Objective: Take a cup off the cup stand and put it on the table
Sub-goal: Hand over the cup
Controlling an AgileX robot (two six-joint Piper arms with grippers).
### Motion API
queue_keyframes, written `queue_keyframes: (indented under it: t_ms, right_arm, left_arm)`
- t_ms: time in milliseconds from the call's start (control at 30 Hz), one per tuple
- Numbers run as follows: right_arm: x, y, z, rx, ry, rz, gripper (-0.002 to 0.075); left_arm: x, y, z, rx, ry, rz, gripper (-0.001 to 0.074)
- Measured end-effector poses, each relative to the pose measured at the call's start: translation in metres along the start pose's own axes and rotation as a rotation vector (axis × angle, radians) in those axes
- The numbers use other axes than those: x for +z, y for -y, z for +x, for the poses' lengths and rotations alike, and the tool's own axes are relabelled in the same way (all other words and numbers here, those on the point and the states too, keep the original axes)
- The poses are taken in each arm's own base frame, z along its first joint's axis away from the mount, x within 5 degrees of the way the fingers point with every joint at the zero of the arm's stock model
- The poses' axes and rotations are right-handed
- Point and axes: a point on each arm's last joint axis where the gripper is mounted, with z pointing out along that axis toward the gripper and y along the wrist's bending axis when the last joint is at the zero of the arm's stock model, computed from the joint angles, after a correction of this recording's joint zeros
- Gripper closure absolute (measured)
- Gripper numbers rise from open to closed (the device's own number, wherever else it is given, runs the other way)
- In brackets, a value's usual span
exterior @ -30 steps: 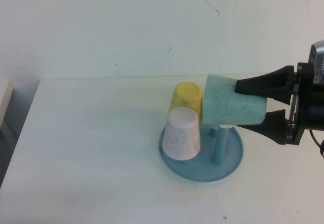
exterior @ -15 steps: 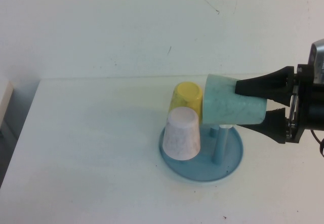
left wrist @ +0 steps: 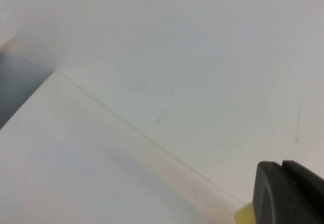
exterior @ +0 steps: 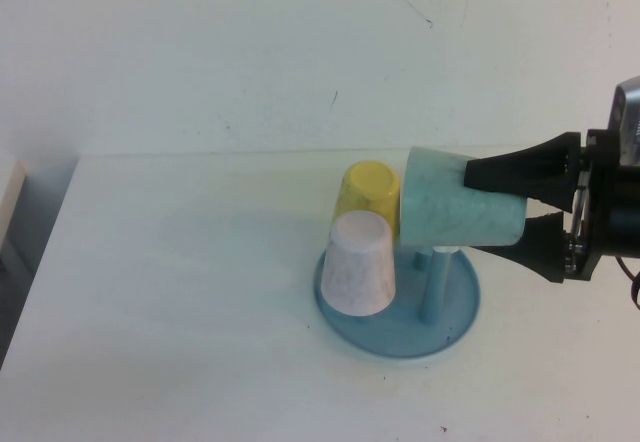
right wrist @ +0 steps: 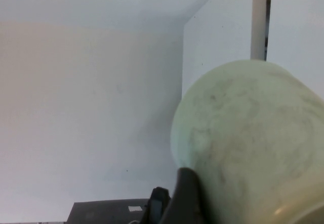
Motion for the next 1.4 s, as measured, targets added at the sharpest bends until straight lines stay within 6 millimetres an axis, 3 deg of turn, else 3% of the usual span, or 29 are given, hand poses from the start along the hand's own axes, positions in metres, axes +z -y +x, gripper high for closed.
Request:
queue_keyframes:
  t_ms: [67, 167, 267, 367, 500, 667, 867, 1000, 1200, 1400]
  right_arm:
    - [0.0, 0.001, 0.0, 0.003, -0.001, 0.001, 0.0132]
    - [0.001, 0.002, -0.001, -0.008, -0.001, 0.002, 0.0132]
    - [0.001, 0.002, -0.001, -0.013, -0.001, 0.002, 0.0132]
    - [0.001, 0.002, -0.001, -0.015, -0.001, 0.002, 0.0132]
    - [0.001, 0.002, -0.001, -0.015, -0.001, 0.002, 0.0132]
    - [0.001, 0.002, -0.001, -0.017, -0.001, 0.002, 0.0132]
    - [0.001, 0.002, -0.001, -0.019, -0.001, 0.002, 0.0132]
    - [0.001, 0.002, -0.001, -0.019, -0.001, 0.002, 0.0132]
    - [0.001, 0.002, -0.001, -0.018, 0.0, 0.001, 0.0132]
    - [0.001, 0.002, -0.001, -0.018, 0.0, 0.001, 0.0132]
  left_arm:
    - [-0.003, 0.021, -0.008, 0.163, -0.051, 0.06, 0.0738]
    - [-0.001, 0.05, -0.021, 0.253, -0.13, 0.108, 0.0738]
    - [0.017, 0.067, -0.025, 0.271, -0.331, 0.092, 0.0738]
    - [0.041, 0.073, -0.02, 0.299, -0.554, 0.097, 0.0738]
    - [0.07, 0.086, -0.012, 0.324, -0.772, 0.311, 0.0738]
    - [0.103, 0.099, -0.011, 0.282, -0.8, 0.622, 0.0738]
    - [0.137, 0.098, -0.015, 0.25, -0.807, 0.676, 0.0724]
    - [0.149, 0.104, -0.016, 0.338, -0.784, 0.737, 0.0605]
    - [0.162, 0.139, 0.002, 0.451, -0.809, 0.851, 0.0342]
    - [0.186, 0.172, 0.039, 0.533, -0.842, 0.839, 0.0274]
